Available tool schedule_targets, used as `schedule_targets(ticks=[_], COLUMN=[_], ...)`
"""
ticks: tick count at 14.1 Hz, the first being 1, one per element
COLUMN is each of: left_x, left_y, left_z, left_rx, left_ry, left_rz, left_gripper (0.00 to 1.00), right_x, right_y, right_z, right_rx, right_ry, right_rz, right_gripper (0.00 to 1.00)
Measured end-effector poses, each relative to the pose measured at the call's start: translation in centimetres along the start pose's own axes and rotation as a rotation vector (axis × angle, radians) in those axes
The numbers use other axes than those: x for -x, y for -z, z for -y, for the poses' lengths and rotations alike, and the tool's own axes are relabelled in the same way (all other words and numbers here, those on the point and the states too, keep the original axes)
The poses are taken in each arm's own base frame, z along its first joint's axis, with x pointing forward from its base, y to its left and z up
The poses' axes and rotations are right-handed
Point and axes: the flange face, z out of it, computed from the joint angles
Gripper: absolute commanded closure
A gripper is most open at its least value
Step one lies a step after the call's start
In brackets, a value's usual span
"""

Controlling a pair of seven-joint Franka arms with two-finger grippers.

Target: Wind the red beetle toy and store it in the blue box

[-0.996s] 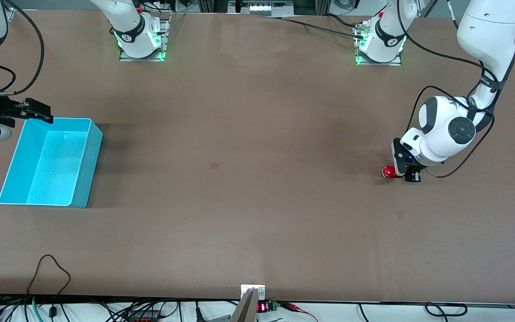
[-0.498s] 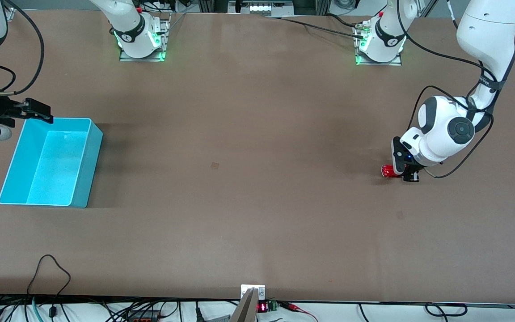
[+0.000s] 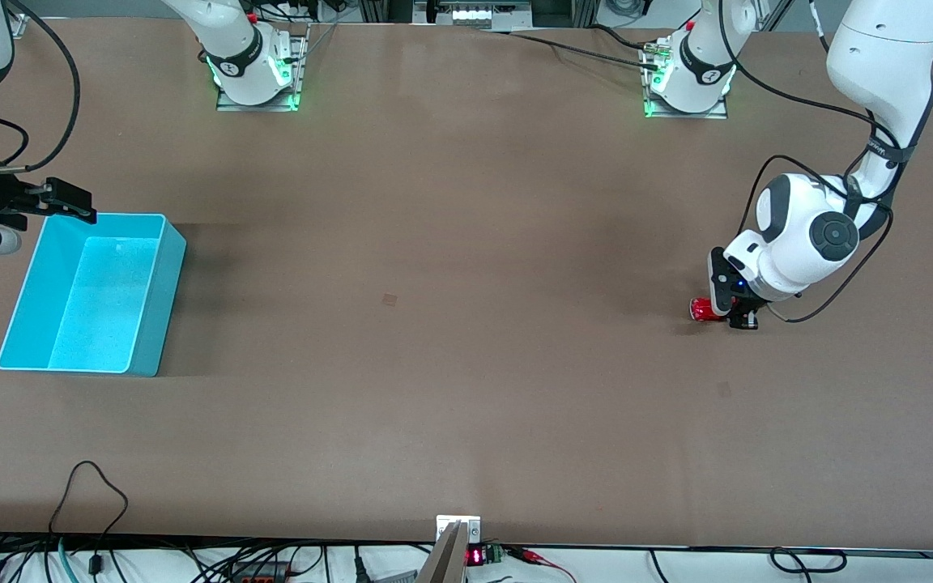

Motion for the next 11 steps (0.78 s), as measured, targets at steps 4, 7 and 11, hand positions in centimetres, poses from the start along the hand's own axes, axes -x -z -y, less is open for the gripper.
schedule_targets(ticks=[4, 7, 11], left_x=[0.0, 1.1, 6.8], left_y=[0.0, 0.0, 0.0], left_z=[0.0, -0.1, -0.6], left_rx=[0.001, 0.004, 0.018], left_ry=[0.008, 0.028, 0.067], left_rz=[0.0, 0.0, 0.001], left_gripper=[0.6, 0.6, 0.59], right_x=[0.0, 0.0, 0.0], right_y=[0.0, 0.0, 0.0], right_z=[0.0, 0.0, 0.0], right_rx=[0.0, 0.0, 0.0], right_ry=[0.0, 0.0, 0.0], right_rz=[0.0, 0.0, 0.0], right_gripper=[0.0, 0.0, 0.0])
